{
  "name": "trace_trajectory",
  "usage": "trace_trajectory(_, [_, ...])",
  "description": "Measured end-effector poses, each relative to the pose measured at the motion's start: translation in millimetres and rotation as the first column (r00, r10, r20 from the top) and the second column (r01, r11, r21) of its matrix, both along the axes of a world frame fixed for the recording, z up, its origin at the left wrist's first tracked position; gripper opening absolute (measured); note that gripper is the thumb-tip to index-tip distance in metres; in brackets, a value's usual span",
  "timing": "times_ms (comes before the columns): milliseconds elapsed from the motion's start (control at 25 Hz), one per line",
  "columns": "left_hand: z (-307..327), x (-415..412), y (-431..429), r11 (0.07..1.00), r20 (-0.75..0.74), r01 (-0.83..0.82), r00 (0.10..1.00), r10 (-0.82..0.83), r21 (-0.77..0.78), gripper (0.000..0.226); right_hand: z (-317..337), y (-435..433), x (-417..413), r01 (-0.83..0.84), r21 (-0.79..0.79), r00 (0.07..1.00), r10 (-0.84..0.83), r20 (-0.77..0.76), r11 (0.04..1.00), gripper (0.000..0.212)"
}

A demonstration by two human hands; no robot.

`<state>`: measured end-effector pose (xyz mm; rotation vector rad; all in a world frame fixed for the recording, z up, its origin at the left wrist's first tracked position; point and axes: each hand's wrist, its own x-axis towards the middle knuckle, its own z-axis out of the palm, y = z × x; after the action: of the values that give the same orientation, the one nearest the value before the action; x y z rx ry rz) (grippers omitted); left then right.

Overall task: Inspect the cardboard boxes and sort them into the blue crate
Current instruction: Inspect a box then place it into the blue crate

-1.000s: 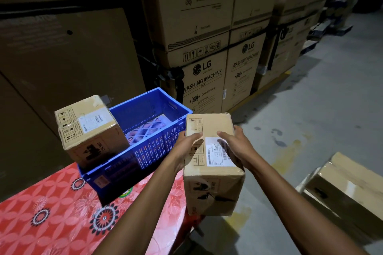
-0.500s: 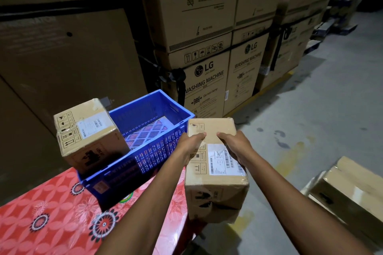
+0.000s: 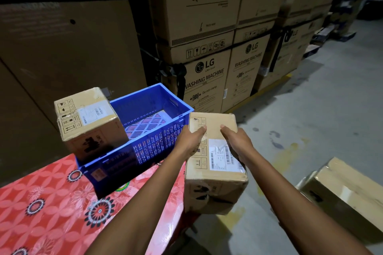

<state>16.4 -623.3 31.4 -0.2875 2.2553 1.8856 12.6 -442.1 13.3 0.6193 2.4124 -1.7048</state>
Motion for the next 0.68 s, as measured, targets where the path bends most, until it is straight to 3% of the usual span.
trace_trajectory(120, [2, 16, 6, 0.999, -0.029, 0.014, 0.999, -0.013, 0.042, 0.045, 1, 5, 19, 0.046, -0.084, 0.997, -0.051, -0.058, 0.995, 0.095])
trace_trajectory(320, [18, 35, 8, 0.995, -0.137, 0.030, 0.990, -0.017, 0.094, 0.065, 17, 6, 56, 0.188, -0.168, 0.966, -0.213, -0.144, 0.968, 0.078])
trace_trajectory(400, [28, 37, 5, 0.981, -0.167, -0.004, 0.985, 0.037, 0.196, 0.051, 23, 6, 61, 0.237, -0.254, 0.935, -0.291, -0.204, 0.938, 0.073])
trace_trajectory(520, [24, 37, -1, 0.935, -0.121, -0.037, 0.989, 0.084, 0.352, 0.050, 22, 5, 66, 0.269, -0.372, 0.911, -0.360, -0.203, 0.889, 0.071])
trace_trajectory(600, [7, 43, -6, 0.930, -0.039, 0.010, 0.999, 0.005, 0.368, 0.067, 13, 1, 74, 0.264, -0.437, 0.930, -0.346, -0.119, 0.860, 0.074])
trace_trajectory(680, [-18, 51, -11, 0.934, 0.058, 0.066, 0.994, -0.092, 0.350, 0.072, 1, -3, 85, 0.266, -0.446, 0.948, -0.316, -0.040, 0.855, 0.058])
